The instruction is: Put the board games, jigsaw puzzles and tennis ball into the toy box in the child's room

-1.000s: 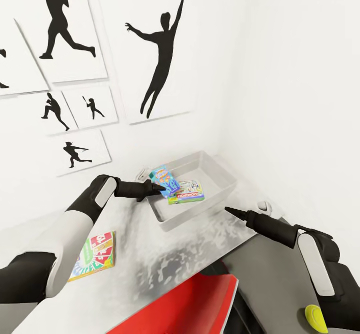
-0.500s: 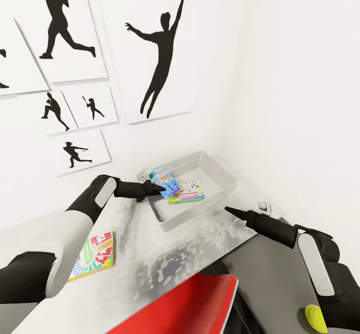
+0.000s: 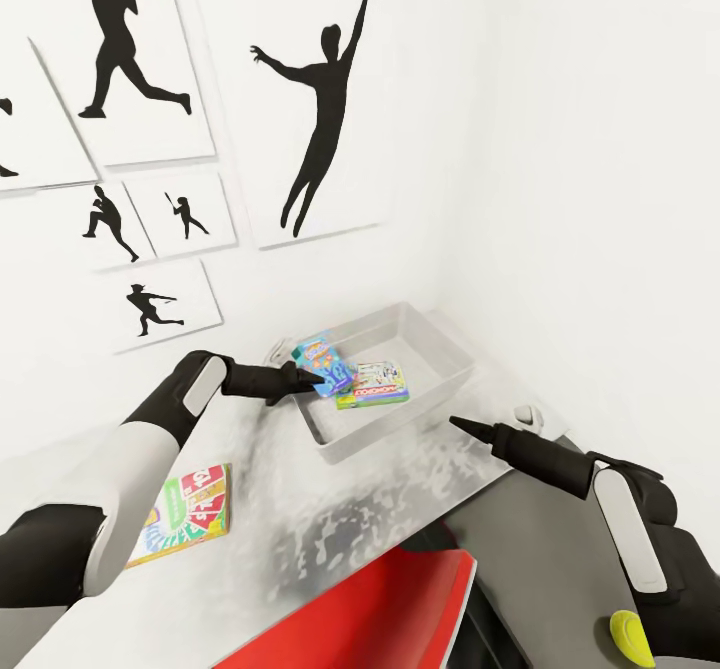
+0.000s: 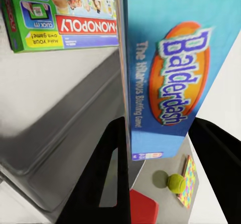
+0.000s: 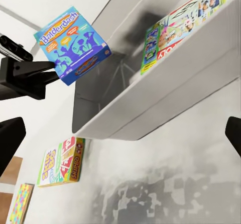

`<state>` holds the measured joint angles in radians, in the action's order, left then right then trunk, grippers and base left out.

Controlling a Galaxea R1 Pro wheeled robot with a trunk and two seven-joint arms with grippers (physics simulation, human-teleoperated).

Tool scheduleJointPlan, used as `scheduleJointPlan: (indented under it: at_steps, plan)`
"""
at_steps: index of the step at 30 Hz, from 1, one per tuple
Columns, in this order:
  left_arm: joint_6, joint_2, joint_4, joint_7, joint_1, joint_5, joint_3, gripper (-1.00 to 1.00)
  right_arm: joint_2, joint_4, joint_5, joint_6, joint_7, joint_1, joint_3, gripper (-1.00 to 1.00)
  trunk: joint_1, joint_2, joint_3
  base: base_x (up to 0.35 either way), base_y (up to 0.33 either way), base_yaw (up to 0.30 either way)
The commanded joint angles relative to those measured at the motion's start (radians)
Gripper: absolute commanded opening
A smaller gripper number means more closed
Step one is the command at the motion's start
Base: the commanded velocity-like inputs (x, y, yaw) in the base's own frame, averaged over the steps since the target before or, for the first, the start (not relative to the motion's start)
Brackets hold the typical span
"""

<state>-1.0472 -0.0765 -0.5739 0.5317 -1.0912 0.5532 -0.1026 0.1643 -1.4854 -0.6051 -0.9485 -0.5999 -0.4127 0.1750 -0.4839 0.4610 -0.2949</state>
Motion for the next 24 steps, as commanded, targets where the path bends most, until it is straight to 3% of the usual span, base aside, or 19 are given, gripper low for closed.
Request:
scheduleJointPlan:
  at_steps: [1, 8, 24]
  plan:
    - [0.000, -0.001, 0.004, 0.010, -0.001, -0.006, -0.014, -1.00, 0.000, 0.001, 0.002, -0.006, -0.004, -0.001, 0.001, 1.00, 0.000, 0.002, -0.002, 0.000, 0.000, 0.000]
    - [0.000, -0.002, 0.017, 0.010, -0.001, -0.005, -0.063, -1.00, 0.000, 0.003, 0.002, -0.006, -0.004, -0.001, 0.001, 1.00, 0.000, 0.002, -0.002, 0.000, 0.000, 0.000]
    - [0.000, -0.002, 0.020, 0.010, -0.001, -0.004, -0.072, -1.00, 0.000, 0.004, 0.002, -0.006, -0.004, -0.001, 0.001, 1.00, 0.000, 0.002, -0.002, 0.000, 0.000, 0.000]
